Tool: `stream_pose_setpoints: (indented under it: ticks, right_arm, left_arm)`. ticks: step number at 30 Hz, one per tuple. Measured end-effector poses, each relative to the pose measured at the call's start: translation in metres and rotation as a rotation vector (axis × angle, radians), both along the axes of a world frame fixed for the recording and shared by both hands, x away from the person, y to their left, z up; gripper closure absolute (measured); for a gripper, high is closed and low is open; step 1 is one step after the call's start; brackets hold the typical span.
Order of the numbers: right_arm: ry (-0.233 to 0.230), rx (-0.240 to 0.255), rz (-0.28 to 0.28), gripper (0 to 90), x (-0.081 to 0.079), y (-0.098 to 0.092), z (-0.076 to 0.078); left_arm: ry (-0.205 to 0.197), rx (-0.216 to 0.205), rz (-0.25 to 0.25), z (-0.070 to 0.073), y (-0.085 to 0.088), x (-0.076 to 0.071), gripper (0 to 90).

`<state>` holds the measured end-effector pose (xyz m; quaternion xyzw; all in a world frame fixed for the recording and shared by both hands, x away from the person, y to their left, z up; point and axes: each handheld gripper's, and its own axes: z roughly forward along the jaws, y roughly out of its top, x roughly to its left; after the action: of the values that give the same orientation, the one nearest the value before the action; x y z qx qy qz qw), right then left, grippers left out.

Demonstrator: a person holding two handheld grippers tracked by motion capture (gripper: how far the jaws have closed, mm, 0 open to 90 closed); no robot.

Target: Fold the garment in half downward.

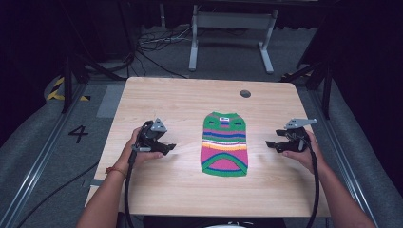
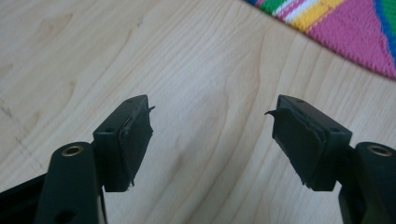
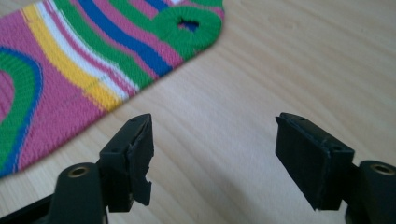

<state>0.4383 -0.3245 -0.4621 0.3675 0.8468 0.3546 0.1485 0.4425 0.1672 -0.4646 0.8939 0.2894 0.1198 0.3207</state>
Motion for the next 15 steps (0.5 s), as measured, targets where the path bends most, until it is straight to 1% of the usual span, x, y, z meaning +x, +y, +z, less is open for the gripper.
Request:
stream_pose_setpoints:
  ticks: [2, 3, 4, 5, 7, 8, 9, 10, 11, 12, 13, 14, 15]
  right_arm:
    - [-0.007, -0.007, 0.006, 31.6, 0.007, 0.010, 0.008]
    - [-0.009, -0.011, 0.014, 32.4, 0.010, 0.014, 0.010]
    - [-0.014, -0.020, 0.024, 33.4, 0.015, 0.021, 0.012]
    - [-0.015, -0.021, 0.030, 34.0, 0.018, 0.026, 0.014]
    - [-0.014, -0.016, 0.036, 34.5, 0.025, 0.034, 0.015]
    - [-0.014, -0.016, 0.036, 34.5, 0.025, 0.034, 0.015]
    - [-0.019, -0.017, 0.043, 35.4, 0.032, 0.042, 0.015]
    - [-0.019, -0.017, 0.043, 35.4, 0.032, 0.042, 0.015]
    - [-0.024, -0.016, 0.045, 35.9, 0.035, 0.046, 0.015]
    - [-0.022, -0.009, 0.051, 36.6, 0.039, 0.050, 0.015]
    - [-0.023, -0.008, 0.052, 37.3, 0.042, 0.052, 0.015]
    - [-0.023, -0.007, 0.051, 38.6, 0.046, 0.056, 0.014]
    - [-0.023, -0.007, 0.055, 39.6, 0.049, 0.058, 0.014]
  left_arm:
    - [0.006, -0.006, -0.005, 0.003, -0.005, 0.006, 29.7]
    - [0.006, -0.006, -0.005, 0.003, -0.005, 0.006, 29.7]
    - [0.004, 0.003, -0.013, 0.004, -0.013, 0.014, 29.9]
    - [0.004, 0.001, -0.017, 0.004, -0.016, 0.017, 29.8]
    - [0.003, -0.004, -0.024, 0.004, -0.023, 0.024, 30.0]
    - [0.003, -0.004, -0.024, 0.004, -0.023, 0.024, 30.3]
    - [0.009, -0.001, -0.033, 0.002, -0.031, 0.030, 30.5]
    - [0.009, -0.001, -0.033, 0.002, -0.031, 0.030, 30.0]
    - [0.003, -0.002, -0.039, 0.001, -0.036, 0.034, 30.0]
    - [0.008, -0.002, -0.045, 0.000, -0.039, 0.036, 30.1]
    - [-0.004, 0.005, -0.045, 0.000, -0.044, 0.040, 30.2]
    - [-0.002, 0.007, -0.048, -0.001, -0.049, 0.042, 30.3]
    - [0.009, 0.004, -0.055, -0.001, -0.052, 0.045, 30.6]
